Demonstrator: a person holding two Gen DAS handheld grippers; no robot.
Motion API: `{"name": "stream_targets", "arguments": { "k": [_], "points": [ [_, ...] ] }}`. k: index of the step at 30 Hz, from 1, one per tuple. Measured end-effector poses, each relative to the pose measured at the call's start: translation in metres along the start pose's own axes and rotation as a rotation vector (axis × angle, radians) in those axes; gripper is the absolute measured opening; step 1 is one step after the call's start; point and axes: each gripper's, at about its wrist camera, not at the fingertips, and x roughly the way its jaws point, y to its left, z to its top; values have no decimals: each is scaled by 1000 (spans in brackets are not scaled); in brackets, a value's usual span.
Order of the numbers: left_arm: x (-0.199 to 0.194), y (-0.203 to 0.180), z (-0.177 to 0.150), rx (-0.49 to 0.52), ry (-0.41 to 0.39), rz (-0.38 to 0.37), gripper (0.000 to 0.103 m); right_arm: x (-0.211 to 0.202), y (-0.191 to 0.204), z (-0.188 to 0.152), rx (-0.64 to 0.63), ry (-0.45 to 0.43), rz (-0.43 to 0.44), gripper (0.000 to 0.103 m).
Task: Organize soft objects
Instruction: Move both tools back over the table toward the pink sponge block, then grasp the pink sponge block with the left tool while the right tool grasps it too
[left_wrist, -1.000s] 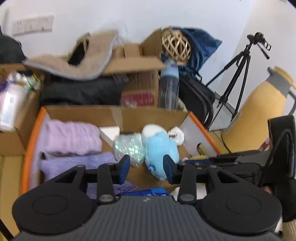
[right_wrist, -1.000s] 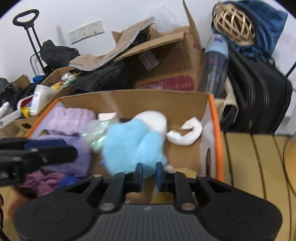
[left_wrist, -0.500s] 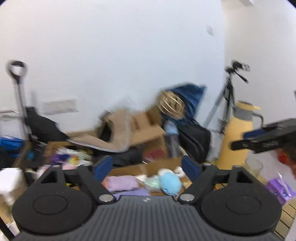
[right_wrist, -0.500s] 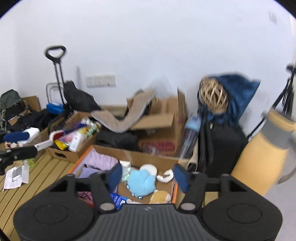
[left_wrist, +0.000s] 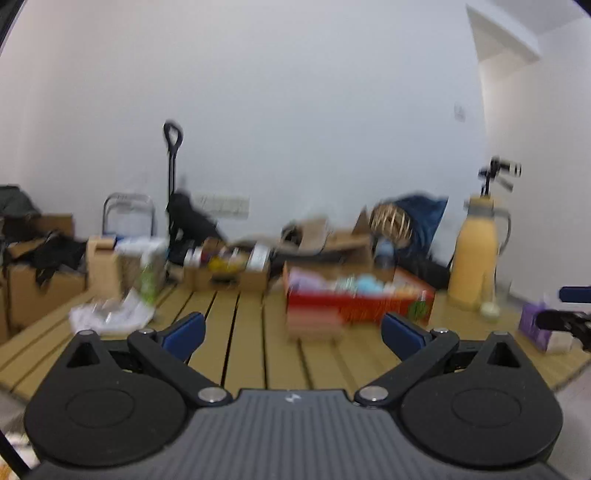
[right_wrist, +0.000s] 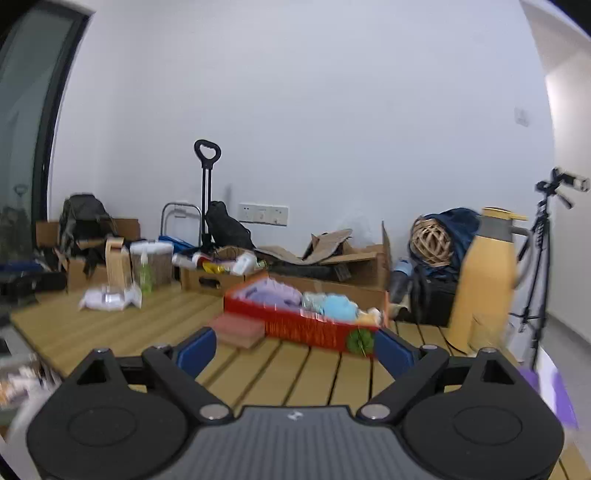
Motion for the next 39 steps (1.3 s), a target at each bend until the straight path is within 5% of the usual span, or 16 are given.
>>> {"name": "stream_targets", "arguments": {
  "k": [4,16,21,24,27,32,39],
  "points": [
    [0,4,-1,-1,23,24,103,-10,15,-26,34,88,12,93],
    [62,-2,-9,6,74,21,103,30,13,-27,118,94,-40,93],
    [141,7,9,-12,71,-33,103,96,11,-18,165,114,10,92],
    [211,17,13,-36,147,-48,103,154,13,-12,197,125,49,89],
    [282,25,10,-35,235,-56,88,219,19,-8,231,176,82,86],
    [358,35,-3,-69,367,-122,59,319,23,-10,304,259,106,69],
    [374,51,-16,-178,388,-204,48,386,19,-24,468,323,209,34]
  ]
}}
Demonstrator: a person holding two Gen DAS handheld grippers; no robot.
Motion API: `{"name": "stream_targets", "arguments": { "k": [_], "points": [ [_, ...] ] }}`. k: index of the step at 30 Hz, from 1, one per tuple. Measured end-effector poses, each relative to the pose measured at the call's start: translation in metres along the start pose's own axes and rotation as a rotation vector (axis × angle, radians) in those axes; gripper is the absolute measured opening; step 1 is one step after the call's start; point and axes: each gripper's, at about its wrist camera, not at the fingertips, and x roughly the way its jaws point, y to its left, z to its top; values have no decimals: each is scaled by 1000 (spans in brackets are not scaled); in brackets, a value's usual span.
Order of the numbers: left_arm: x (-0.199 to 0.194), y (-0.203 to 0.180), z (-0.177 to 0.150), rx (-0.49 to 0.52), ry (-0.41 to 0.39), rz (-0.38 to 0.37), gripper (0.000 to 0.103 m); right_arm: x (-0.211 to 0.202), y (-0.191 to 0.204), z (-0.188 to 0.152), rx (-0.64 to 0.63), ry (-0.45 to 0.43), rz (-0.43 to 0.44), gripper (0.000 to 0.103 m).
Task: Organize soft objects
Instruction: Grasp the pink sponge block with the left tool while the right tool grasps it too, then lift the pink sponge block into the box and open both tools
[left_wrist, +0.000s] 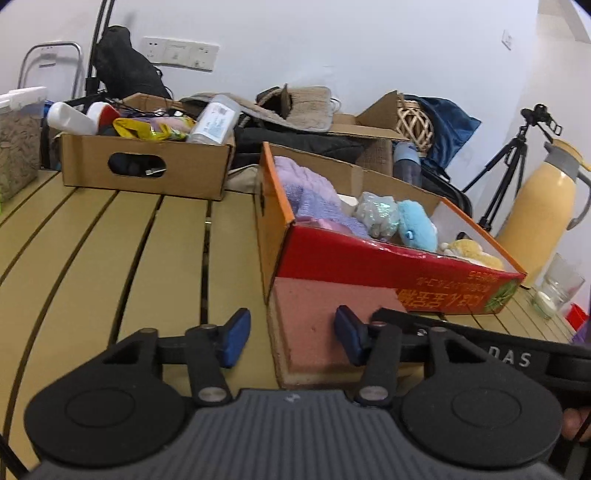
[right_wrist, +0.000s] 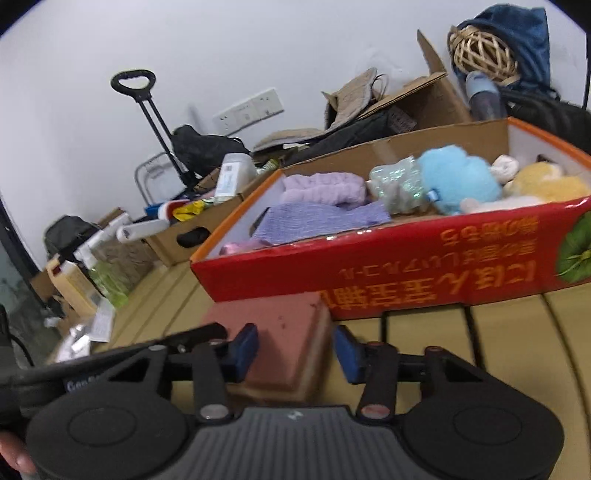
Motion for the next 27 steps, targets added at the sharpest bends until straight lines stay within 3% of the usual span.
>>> {"name": "stream_targets", "arguments": {
  "k": [3,8,11,16,18,22,27],
  "points": [
    [0,1,2,-29,10,-46,34,1,3,-2,-16,-2,-2,33],
    [-3,-6,5,-58,17,-18,32,3,4,1,6,-1,-9,31],
    [-28,-20,5,-43,0,6,32,-9,7,1,16,22,3,30],
    [-124,-64,-39,-89,-103,-39,32,-105,22,-23,-31,-52,70,30],
    [-156,-92,-68,-54,-131,-24,31,-148,28,-46,-56,-67,74,30],
    [-188,-126,-97,-41,-135,-68,31,-218,34,-81,-106,-98,23,30],
    [-199,-157,-95,-13,-161,-122,32,-269,20,-85,-93,-155,1,30]
  ]
}}
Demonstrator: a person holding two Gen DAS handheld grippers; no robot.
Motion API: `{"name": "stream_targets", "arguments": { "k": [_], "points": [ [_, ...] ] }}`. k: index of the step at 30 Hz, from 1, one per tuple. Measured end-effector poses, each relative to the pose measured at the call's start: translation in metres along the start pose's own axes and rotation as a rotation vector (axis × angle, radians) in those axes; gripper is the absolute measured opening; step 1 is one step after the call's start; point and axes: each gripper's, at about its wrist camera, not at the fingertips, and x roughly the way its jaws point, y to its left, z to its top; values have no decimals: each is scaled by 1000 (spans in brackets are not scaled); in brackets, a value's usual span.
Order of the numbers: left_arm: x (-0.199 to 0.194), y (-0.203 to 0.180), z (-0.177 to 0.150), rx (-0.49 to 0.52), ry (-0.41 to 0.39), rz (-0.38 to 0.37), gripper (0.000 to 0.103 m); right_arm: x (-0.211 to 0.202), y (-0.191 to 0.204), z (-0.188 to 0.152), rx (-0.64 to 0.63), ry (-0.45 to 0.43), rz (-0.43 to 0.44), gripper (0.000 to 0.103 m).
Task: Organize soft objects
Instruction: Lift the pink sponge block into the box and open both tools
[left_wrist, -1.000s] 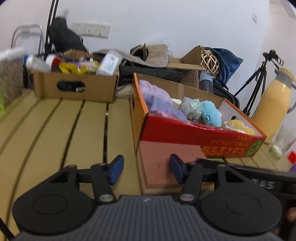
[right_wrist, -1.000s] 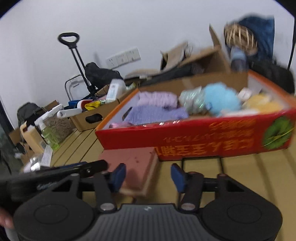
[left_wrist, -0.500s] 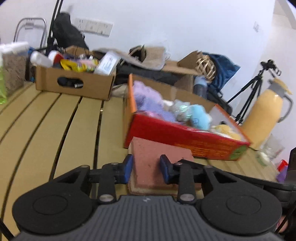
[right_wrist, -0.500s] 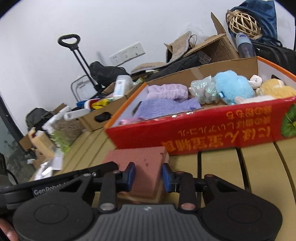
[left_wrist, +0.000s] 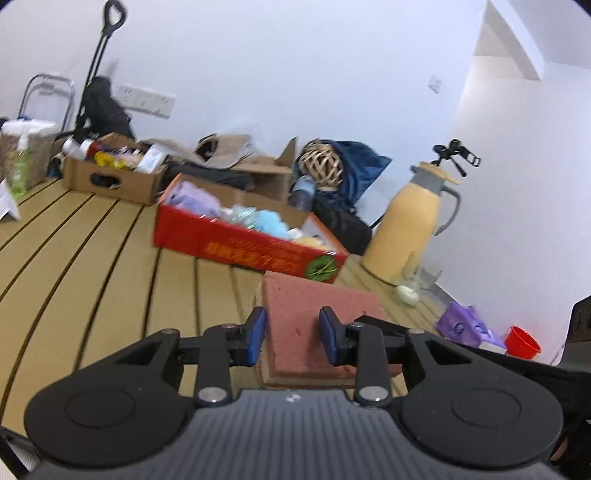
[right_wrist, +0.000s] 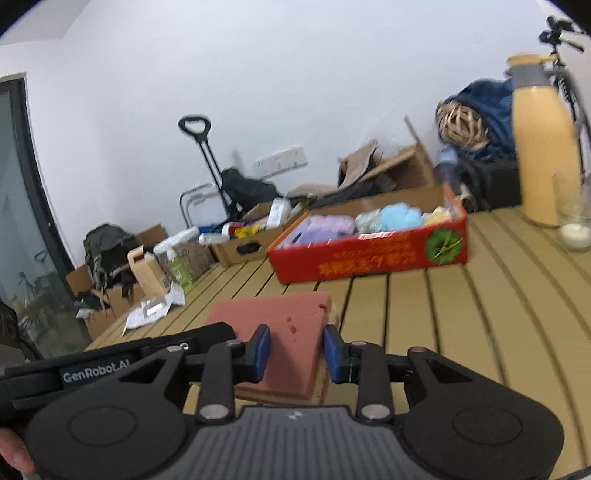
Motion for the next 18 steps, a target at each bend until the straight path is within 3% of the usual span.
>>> {"name": "stream_targets", "arguments": {
  "k": [5,8,14,18],
  "points": [
    [11,-11,13,23,-12,-4,31,-10,-13,12,19,-37,-4,30],
    [35,-5,40,32,-28,-1,32,7,-22,34,25,-41,15,30],
    [127,30,120,-37,17,16,32,99,-51,108,90,-9,60,30],
    [215,62,164,-71,123,70,31,190,-77,158,164,81,22,30]
  ]
}}
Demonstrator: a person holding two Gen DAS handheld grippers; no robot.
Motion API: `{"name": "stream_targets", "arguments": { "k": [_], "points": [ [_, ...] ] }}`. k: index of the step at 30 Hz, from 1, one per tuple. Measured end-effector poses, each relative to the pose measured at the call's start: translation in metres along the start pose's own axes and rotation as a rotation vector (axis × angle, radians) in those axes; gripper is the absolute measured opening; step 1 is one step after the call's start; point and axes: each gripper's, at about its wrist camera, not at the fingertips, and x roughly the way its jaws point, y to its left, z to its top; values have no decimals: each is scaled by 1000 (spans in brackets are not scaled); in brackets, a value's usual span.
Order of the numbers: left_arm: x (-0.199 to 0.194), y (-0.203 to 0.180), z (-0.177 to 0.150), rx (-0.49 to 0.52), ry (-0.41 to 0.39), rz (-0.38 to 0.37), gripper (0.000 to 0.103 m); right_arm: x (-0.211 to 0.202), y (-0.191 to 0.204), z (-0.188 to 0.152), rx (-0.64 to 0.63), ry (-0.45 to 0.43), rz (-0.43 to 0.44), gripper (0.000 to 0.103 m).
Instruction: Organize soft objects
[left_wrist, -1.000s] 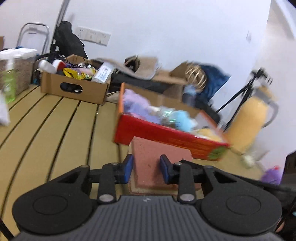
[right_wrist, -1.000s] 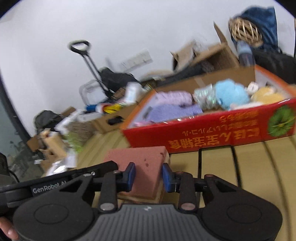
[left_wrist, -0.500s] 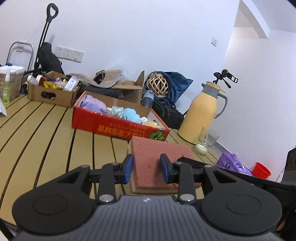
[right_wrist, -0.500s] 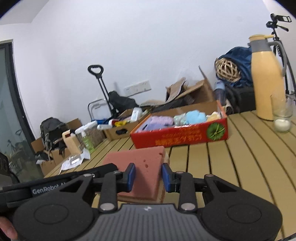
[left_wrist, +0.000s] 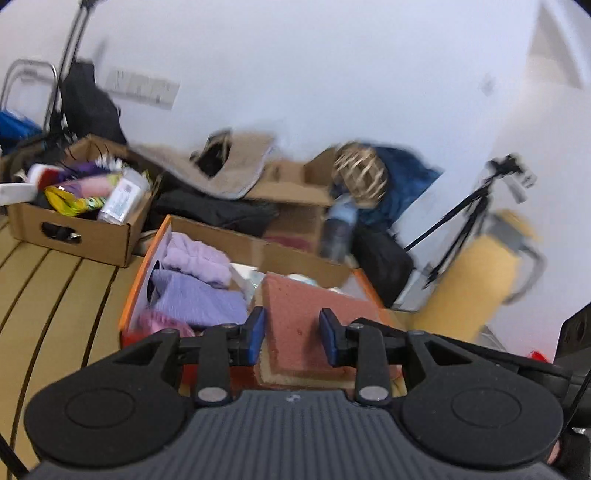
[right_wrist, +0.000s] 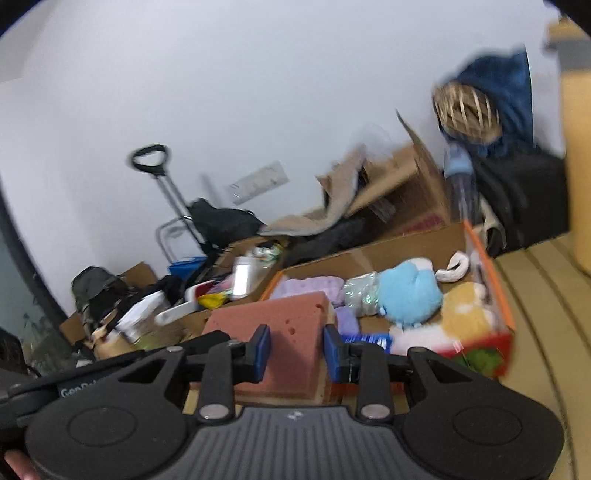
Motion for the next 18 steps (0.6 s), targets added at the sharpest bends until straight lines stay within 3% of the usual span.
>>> {"name": "stream_targets", "arguments": {
  "k": [5,8,10,14,18],
  "points": [
    [111,30,34,-17,190,27,32,103,-35,40,106,132,-111,30],
    [155,44,39,-19,270,70,33,150,-49,46,87,195,-165,30],
    [168,48,33,-14,290,98,31,172,-62,47,109,247,-168,30],
    [166,52,15,37,259,86,31,196,-65,35,-1,293,-183,29],
    [159,45,16,65,282,109,31,195,-68,40,50,369,-153,30]
  ]
}}
